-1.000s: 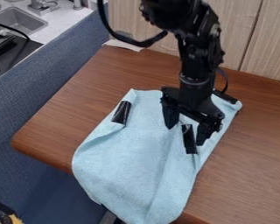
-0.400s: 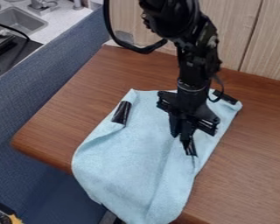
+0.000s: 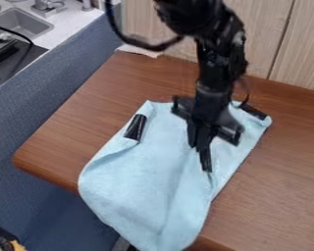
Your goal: Unfold the cloth from left to right
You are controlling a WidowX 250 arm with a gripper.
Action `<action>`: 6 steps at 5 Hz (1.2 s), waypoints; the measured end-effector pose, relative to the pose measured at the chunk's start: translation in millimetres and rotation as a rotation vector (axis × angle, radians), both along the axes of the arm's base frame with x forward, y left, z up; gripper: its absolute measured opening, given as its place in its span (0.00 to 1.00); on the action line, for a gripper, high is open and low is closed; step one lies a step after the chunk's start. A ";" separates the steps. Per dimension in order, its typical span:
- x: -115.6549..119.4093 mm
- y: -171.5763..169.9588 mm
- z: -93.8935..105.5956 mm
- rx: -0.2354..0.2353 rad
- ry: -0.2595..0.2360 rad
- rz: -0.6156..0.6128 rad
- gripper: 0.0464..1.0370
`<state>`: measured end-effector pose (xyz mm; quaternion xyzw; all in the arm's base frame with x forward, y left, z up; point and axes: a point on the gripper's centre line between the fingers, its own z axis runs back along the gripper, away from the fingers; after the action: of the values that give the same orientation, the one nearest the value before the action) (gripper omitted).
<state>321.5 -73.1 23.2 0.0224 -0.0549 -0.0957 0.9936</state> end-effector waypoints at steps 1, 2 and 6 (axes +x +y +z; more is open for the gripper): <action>-0.8 -2.7 21.0 0.020 -0.038 -0.011 0.01; 4.8 -18.4 38.0 0.010 -0.088 -0.052 0.01; -3.3 -114.9 5.1 -0.097 -0.076 -0.353 0.01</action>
<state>318.2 -188.0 28.3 -0.0320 -0.1001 -0.2648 0.9586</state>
